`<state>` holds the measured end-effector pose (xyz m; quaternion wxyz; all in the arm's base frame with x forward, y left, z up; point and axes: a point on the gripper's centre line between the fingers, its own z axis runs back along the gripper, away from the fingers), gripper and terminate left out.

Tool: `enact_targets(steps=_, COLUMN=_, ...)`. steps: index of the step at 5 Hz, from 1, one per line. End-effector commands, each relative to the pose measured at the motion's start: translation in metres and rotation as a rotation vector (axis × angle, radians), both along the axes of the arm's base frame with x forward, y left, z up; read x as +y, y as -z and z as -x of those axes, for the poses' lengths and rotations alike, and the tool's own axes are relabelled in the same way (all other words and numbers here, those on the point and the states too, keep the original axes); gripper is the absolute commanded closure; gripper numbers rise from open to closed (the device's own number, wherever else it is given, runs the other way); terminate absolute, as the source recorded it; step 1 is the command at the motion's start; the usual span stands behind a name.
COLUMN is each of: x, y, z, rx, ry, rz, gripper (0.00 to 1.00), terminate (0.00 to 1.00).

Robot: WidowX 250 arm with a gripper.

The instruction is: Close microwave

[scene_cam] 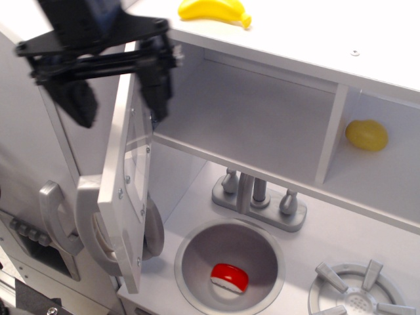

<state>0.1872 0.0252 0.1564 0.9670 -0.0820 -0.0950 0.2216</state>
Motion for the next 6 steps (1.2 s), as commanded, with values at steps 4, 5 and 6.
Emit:
enact_targets(steps=4, x=-0.028, y=0.034, z=-0.012, rx=0.07, ry=0.019, rz=0.028, gripper=0.0, terminate=0.0)
enact_targets(steps=5, x=-0.048, y=0.037, z=-0.029, rx=0.062, ry=0.0, rz=0.032, gripper=0.0, terminate=0.0)
enact_targets(steps=6, x=-0.073, y=0.028, z=-0.045, rx=0.079, ry=0.001, rz=0.064, gripper=0.0, terminate=0.0)
